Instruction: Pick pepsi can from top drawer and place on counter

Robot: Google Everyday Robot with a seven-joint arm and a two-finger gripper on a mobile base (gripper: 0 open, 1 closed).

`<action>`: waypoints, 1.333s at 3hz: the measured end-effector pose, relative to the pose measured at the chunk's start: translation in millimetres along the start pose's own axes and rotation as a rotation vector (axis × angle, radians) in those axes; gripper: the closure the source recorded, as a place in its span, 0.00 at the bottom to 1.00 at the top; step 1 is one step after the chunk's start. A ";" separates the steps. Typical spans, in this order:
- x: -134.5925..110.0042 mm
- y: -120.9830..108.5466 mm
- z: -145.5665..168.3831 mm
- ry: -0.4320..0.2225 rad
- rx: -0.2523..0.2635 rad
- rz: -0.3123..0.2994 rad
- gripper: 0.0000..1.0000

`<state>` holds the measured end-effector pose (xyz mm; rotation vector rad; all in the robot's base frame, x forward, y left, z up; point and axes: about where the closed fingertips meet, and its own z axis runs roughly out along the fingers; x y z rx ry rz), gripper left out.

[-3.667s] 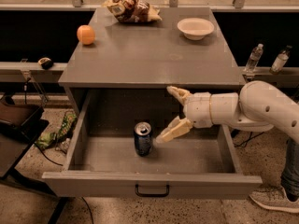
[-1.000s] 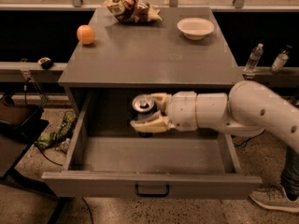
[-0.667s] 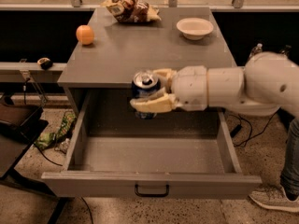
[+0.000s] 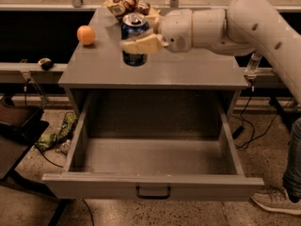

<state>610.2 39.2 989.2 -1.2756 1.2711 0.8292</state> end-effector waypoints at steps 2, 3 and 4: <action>2.4 -98.6 85.2 -0.084 0.053 -0.033 1.00; 64.3 -127.9 100.5 -0.088 0.110 0.029 1.00; 117.0 -121.9 90.9 0.005 0.128 0.072 1.00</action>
Offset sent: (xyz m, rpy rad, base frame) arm 0.1822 0.0934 -0.0221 0.1265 -0.0576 -0.0608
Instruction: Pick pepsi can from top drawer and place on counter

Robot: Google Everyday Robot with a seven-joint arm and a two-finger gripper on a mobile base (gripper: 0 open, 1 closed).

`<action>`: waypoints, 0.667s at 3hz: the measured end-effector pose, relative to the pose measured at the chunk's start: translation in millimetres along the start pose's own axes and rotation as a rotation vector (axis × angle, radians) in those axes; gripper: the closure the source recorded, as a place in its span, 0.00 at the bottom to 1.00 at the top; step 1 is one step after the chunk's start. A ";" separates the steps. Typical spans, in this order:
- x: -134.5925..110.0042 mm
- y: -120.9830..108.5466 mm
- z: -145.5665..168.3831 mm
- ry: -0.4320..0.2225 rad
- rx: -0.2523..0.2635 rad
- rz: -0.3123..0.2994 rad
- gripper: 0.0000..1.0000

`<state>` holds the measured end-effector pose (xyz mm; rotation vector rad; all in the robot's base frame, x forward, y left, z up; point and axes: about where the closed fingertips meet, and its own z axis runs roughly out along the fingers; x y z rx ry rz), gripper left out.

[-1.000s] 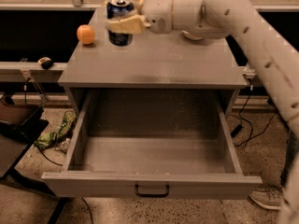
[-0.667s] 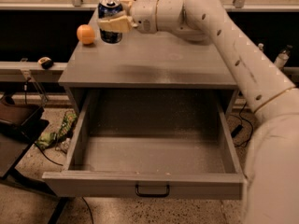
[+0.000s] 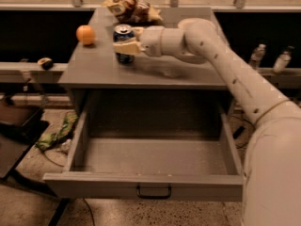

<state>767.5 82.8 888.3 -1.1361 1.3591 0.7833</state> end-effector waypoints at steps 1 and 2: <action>-3.4 1.1 0.5 0.004 -0.004 0.002 0.81; -6.2 0.7 0.1 0.004 -0.004 0.002 0.58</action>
Offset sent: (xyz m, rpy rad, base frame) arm -0.0013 0.0015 0.0018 -0.0035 0.0042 0.0033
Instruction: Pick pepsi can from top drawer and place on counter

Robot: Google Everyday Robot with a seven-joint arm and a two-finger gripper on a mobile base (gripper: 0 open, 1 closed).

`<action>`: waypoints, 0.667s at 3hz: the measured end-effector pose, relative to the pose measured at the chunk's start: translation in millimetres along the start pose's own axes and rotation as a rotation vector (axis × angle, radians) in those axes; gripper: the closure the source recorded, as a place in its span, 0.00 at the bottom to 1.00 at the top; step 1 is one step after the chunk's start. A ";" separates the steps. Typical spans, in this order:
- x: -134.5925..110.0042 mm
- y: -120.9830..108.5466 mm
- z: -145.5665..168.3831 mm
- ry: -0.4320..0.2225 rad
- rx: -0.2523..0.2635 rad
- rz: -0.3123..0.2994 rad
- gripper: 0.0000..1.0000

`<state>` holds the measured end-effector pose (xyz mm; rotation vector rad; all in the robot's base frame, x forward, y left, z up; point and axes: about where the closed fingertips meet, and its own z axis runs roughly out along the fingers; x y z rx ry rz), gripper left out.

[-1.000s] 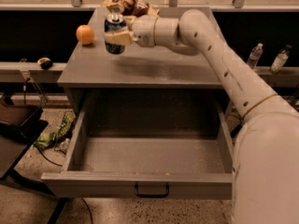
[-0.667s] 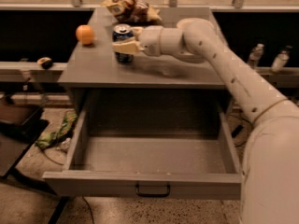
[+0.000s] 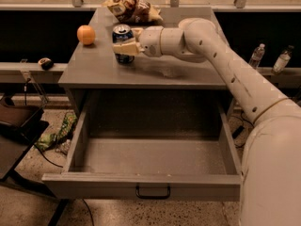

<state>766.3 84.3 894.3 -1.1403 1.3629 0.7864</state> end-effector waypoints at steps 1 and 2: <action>-0.2 0.0 0.1 0.000 0.000 0.000 0.34; -0.2 0.0 0.1 0.000 0.000 0.000 0.11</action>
Offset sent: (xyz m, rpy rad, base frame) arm 0.0000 0.0001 0.0001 0.0000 0.0000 0.0001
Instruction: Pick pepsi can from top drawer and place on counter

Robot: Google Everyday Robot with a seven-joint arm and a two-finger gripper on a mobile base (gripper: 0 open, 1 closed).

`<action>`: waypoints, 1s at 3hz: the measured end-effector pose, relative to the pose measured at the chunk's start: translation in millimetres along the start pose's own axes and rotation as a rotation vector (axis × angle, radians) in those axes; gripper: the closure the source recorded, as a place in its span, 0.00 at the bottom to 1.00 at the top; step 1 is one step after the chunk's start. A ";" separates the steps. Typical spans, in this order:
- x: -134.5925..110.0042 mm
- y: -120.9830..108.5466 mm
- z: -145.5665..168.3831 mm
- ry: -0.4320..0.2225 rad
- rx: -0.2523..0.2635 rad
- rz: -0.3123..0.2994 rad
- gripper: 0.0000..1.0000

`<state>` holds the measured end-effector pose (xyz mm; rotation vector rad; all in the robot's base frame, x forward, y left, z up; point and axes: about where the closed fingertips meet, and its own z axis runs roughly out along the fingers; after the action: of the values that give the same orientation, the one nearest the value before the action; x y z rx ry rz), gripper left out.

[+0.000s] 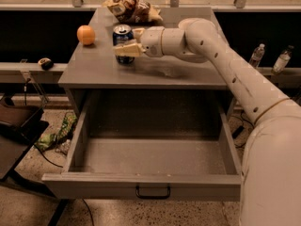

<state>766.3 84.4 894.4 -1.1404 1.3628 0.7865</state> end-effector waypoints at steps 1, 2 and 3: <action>0.0 0.0 0.0 0.000 0.000 0.000 0.00; -0.2 0.0 -0.1 0.000 0.000 0.000 0.00; -22.8 2.8 -9.0 0.011 -0.013 -0.052 0.00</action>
Offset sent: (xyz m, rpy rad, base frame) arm 0.0000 0.0000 0.0000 0.0000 0.0000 0.0000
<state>758.3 81.1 917.5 -1.1873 1.3340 0.7535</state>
